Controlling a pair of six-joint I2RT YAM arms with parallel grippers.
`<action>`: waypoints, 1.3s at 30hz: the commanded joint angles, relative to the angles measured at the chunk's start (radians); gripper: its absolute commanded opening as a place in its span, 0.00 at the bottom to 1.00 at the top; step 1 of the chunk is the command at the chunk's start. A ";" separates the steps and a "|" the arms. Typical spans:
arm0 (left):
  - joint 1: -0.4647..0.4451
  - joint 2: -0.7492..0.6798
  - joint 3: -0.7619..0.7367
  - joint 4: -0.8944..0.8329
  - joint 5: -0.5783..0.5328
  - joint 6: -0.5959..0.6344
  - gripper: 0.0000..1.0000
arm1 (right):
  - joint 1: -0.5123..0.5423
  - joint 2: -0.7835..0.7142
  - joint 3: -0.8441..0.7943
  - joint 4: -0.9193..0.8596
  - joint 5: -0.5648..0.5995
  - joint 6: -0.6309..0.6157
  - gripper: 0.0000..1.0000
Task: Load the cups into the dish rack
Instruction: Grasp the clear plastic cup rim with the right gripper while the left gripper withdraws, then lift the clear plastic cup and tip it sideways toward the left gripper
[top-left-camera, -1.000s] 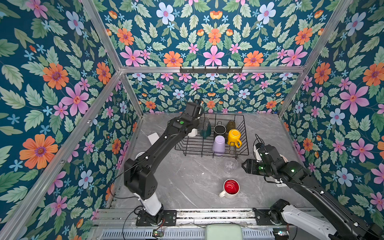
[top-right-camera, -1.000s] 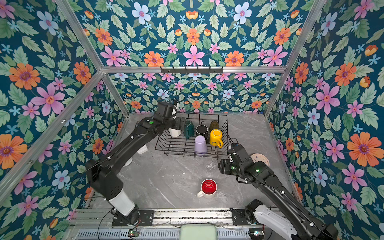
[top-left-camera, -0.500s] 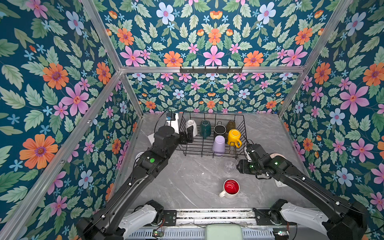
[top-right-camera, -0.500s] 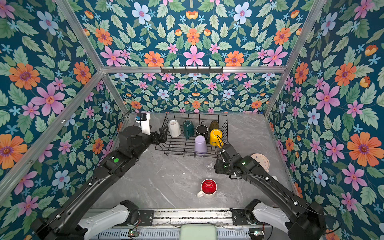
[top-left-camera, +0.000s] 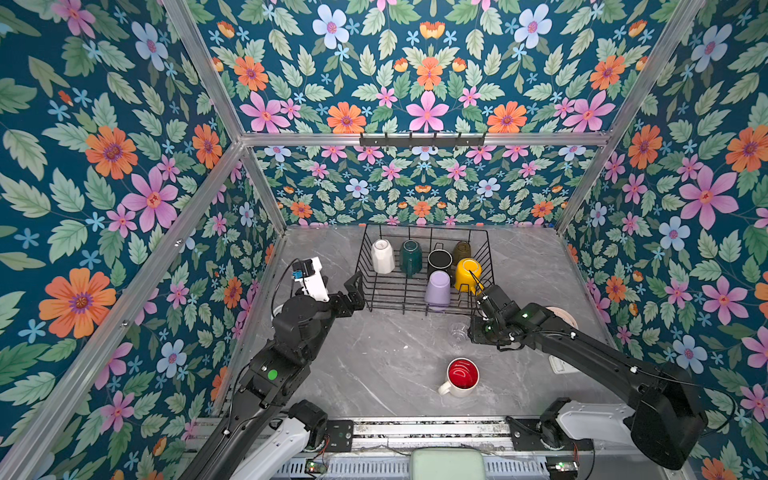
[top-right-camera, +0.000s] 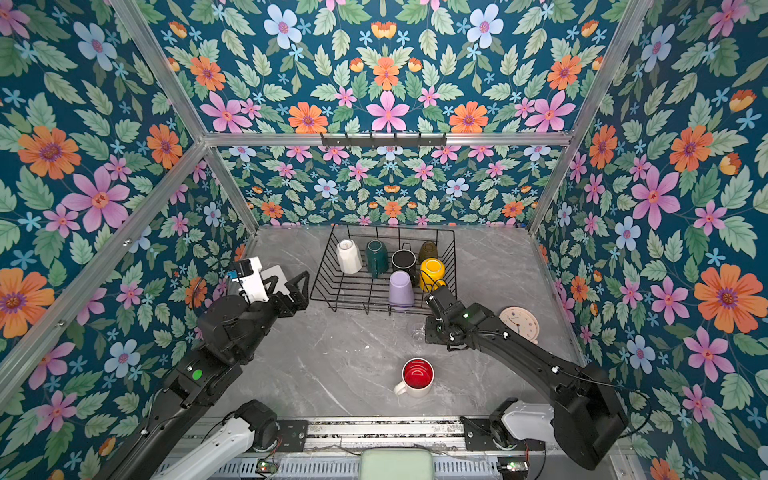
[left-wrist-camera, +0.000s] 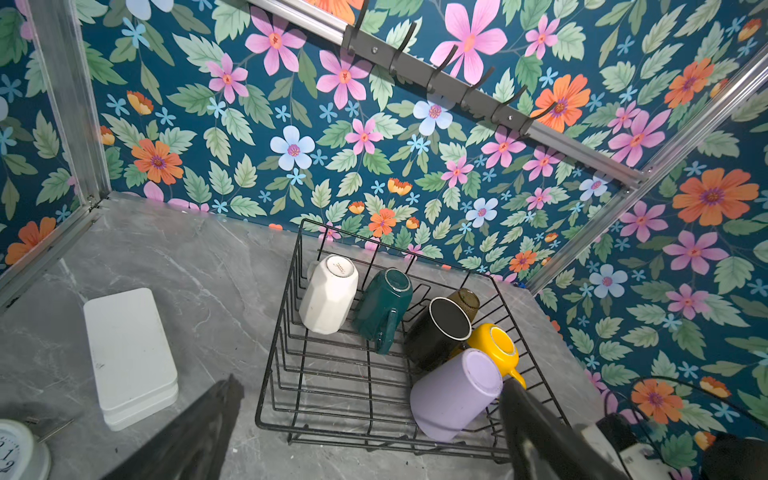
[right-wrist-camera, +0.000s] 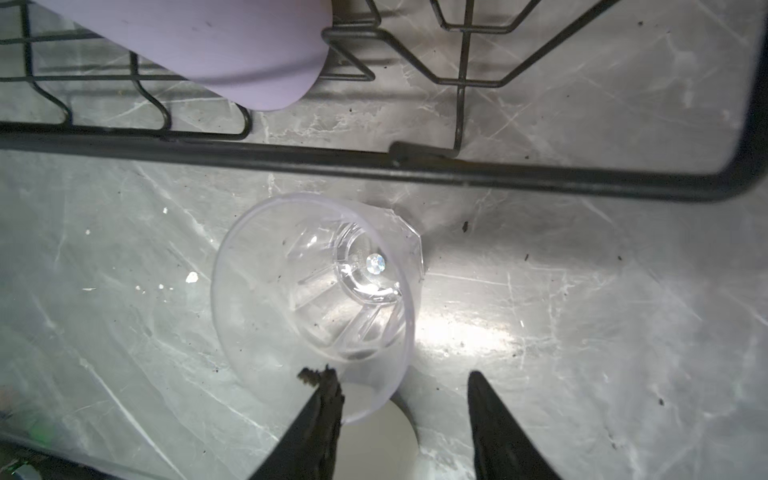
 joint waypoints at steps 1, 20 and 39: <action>0.001 -0.024 -0.010 0.006 -0.012 -0.022 1.00 | 0.001 0.036 0.008 0.028 0.023 0.004 0.46; 0.001 -0.031 -0.052 0.067 0.036 -0.035 1.00 | 0.000 0.063 0.005 0.032 0.033 -0.007 0.01; 0.001 0.011 -0.225 0.570 0.711 -0.031 1.00 | -0.030 -0.345 0.056 0.012 -0.176 0.049 0.00</action>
